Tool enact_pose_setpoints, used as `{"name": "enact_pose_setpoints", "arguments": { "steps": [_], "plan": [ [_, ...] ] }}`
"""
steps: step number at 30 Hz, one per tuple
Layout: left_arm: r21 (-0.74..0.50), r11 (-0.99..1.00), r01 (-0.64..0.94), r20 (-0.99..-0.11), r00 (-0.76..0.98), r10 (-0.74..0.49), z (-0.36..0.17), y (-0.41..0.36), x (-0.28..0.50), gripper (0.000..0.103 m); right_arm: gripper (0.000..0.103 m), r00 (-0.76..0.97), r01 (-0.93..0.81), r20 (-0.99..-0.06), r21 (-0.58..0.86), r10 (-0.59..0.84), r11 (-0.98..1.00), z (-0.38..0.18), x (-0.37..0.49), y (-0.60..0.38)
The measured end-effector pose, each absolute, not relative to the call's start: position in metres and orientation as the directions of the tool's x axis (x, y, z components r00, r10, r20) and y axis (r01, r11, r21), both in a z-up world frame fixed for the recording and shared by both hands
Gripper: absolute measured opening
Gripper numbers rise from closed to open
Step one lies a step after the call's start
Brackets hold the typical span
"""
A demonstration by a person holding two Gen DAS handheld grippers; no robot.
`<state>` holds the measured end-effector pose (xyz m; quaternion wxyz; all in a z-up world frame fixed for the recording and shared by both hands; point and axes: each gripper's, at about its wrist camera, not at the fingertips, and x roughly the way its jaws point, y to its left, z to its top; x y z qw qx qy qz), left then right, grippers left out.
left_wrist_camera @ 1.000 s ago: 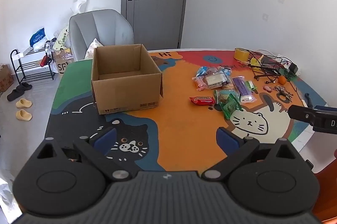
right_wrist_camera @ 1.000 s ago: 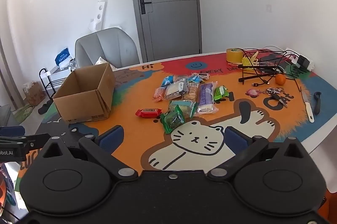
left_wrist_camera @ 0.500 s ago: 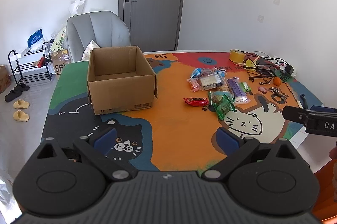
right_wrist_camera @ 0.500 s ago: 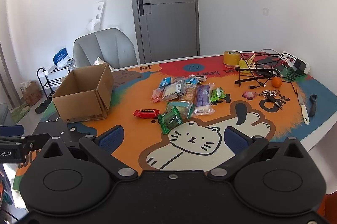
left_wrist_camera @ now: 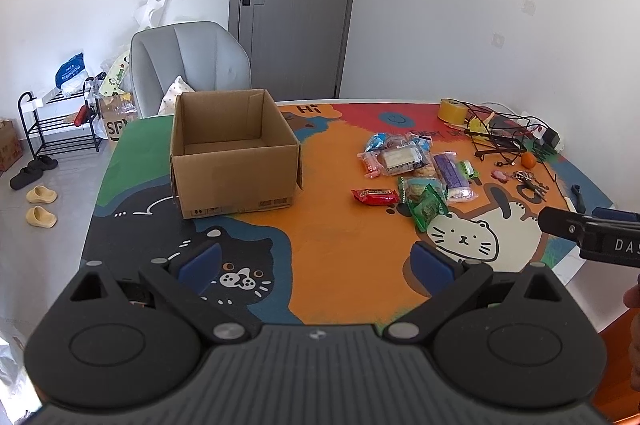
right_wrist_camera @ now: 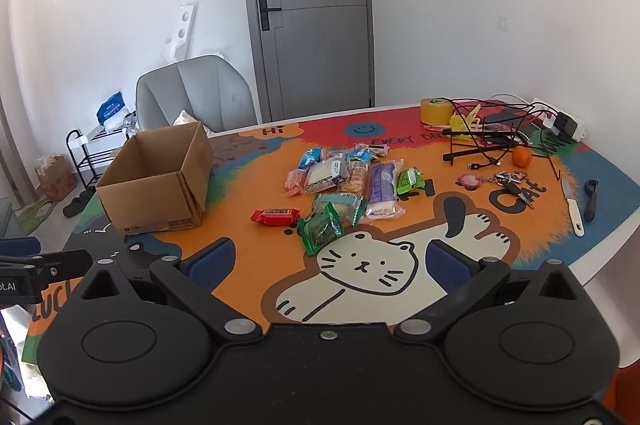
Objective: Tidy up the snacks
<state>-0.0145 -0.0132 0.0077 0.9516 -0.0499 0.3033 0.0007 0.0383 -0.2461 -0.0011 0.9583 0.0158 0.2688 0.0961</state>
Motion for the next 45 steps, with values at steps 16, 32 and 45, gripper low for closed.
{"name": "enact_pose_setpoints", "arguments": {
  "steps": [16, 32, 45],
  "plan": [
    [-0.096, 0.995, -0.031, -0.570, 0.821, -0.030, 0.0088, -0.0130, -0.0164, 0.100, 0.103, 0.831, -0.178, -0.519, 0.091, 0.199, 0.980, -0.0013, 0.0396, -0.2444],
    [-0.103, 0.994, -0.036, -0.561, 0.828, -0.028, 0.0096, -0.0090, -0.0175, 0.100, 0.103, 0.833, -0.192, -0.512, 0.089, 0.210, 0.977, -0.0011, 0.0363, -0.2406],
    [-0.106, 0.994, -0.037, -0.551, 0.834, -0.028, 0.0078, -0.0106, -0.0120, 0.100, 0.103, 0.835, -0.178, -0.512, 0.093, 0.200, 0.980, -0.0057, 0.0402, -0.2448]
  ]
}}
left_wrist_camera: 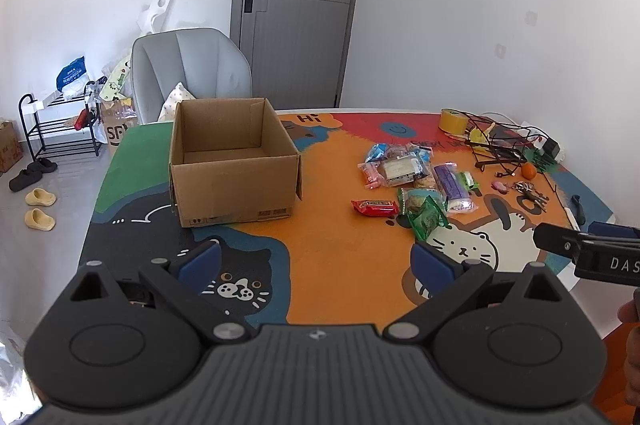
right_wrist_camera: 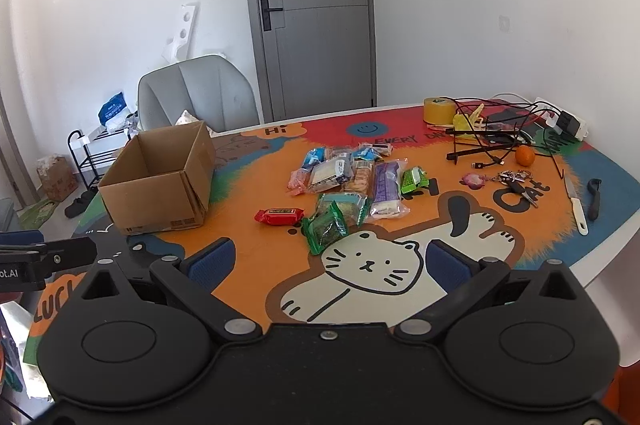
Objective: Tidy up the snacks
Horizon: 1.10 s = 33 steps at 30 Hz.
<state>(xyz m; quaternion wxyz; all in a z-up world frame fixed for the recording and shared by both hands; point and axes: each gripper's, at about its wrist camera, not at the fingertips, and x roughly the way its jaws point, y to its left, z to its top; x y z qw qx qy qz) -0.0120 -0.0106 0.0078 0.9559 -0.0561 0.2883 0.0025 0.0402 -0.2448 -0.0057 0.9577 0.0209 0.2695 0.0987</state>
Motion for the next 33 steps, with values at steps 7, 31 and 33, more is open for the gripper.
{"name": "enact_pose_setpoints", "arguments": {
  "steps": [7, 31, 33],
  "plan": [
    [-0.101, 0.994, -0.038, -0.548, 0.836, -0.024, 0.001, -0.018, 0.004, 0.100, 0.103, 0.824, -0.142, -0.536, 0.119, 0.184, 0.983, -0.022, 0.057, -0.256],
    [-0.161, 0.987, 0.007, -0.570, 0.816, -0.099, -0.045, -0.049, 0.108, 0.094, 0.094, 0.787, -0.139, -0.550, 0.283, 0.280, 0.949, -0.078, 0.136, -0.289],
    [-0.163, 0.987, 0.009, -0.575, 0.811, -0.103, -0.049, -0.050, 0.117, 0.090, 0.094, 0.783, -0.145, -0.552, 0.288, 0.287, 0.947, -0.080, 0.142, -0.286]
  ]
}}
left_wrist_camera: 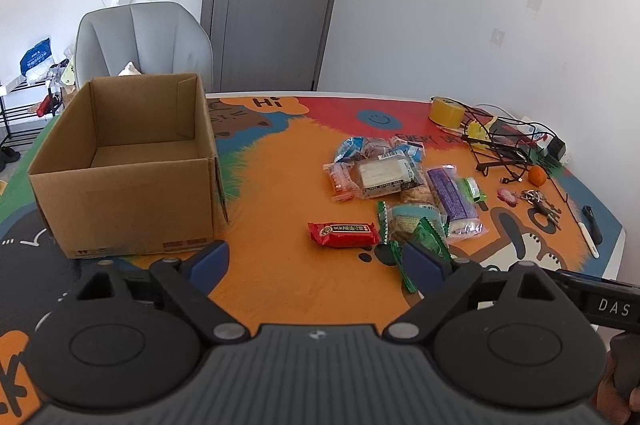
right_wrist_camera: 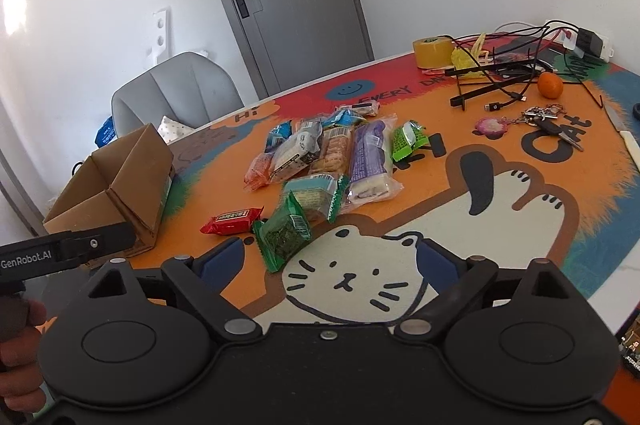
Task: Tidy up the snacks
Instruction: 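Grasp the green snack packet with the right tool while the left tool grasps the red bar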
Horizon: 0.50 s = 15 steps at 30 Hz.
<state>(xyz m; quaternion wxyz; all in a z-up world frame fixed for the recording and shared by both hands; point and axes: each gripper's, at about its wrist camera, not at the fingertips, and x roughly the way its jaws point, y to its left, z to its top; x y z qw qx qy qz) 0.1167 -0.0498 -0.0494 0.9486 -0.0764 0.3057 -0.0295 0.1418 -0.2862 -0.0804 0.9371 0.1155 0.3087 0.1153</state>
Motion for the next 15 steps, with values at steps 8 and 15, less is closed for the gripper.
{"name": "enact_pose_setpoints", "arguments": {
  "steps": [8, 15],
  "plan": [
    [-0.169, 0.985, 0.020, -0.613, 0.780, -0.121, -0.067, -0.054, 0.147, 0.081, 0.088, 0.756, -0.174, -0.567, 0.309, 0.328, 0.935, -0.094, 0.168, -0.267],
    [-0.157, 0.988, 0.011, -0.634, 0.765, -0.109, -0.075, -0.054, 0.171, 0.077, 0.088, 0.739, -0.172, -0.574, 0.345, 0.352, 0.923, -0.106, 0.193, -0.250]
  ]
}}
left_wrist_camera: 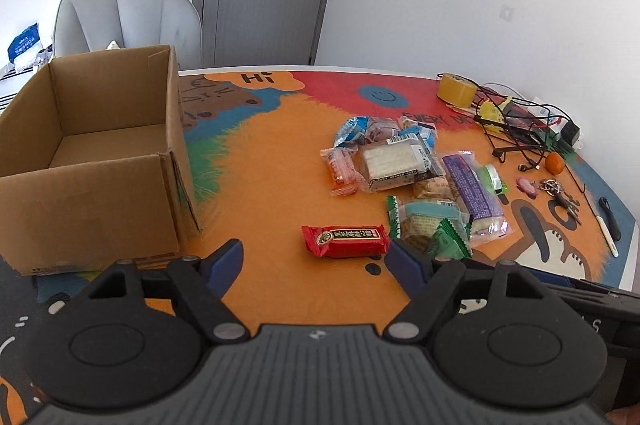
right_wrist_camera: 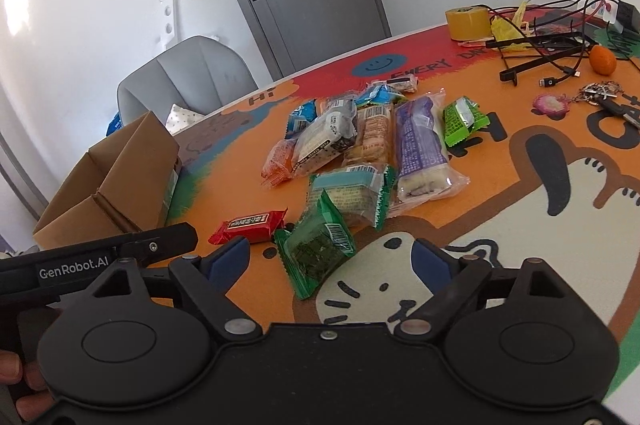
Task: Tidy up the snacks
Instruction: 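Grasp the green snack packet with the right tool while the left tool grasps the red bar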
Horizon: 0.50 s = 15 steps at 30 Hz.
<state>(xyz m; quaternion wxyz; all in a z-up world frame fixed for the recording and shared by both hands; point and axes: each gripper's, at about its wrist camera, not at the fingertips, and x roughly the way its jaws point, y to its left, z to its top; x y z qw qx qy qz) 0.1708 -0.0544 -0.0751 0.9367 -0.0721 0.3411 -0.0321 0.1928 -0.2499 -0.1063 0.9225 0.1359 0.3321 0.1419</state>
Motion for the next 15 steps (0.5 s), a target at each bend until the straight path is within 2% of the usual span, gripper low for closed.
{"name": "enact_pose_setpoints", "arguments": {
  "steps": [7, 10, 12, 13, 15],
  "plan": [
    [-0.147, 0.989, -0.019, -0.660, 0.746, -0.084, -0.085, -0.049, 0.190, 0.076, 0.086, 0.736, -0.156, -0.575, 0.369, 0.357, 0.916, -0.117, 0.211, -0.243],
    [-0.152, 0.988, -0.021, -0.666, 0.741, -0.087, -0.089, -0.050, 0.197, 0.076, 0.069, 0.720, -0.152, -0.587, 0.386, 0.369, 0.910, -0.124, 0.218, -0.242],
    [-0.149, 0.989, -0.019, -0.668, 0.739, -0.086, -0.090, -0.052, 0.200, 0.076, 0.046, 0.730, -0.153, -0.582, 0.373, 0.359, 0.915, -0.127, 0.218, -0.241],
    [-0.147, 0.989, -0.017, -0.670, 0.737, -0.086, -0.091, -0.054, 0.202, 0.076, 0.040, 0.726, -0.157, -0.584, 0.374, 0.364, 0.914, -0.128, 0.219, -0.243],
    [-0.146, 0.989, -0.012, -0.675, 0.733, -0.090, -0.093, -0.058, 0.206, 0.076, 0.040, 0.723, -0.149, -0.570, 0.423, 0.391, 0.894, -0.130, 0.218, -0.251]
  ]
}}
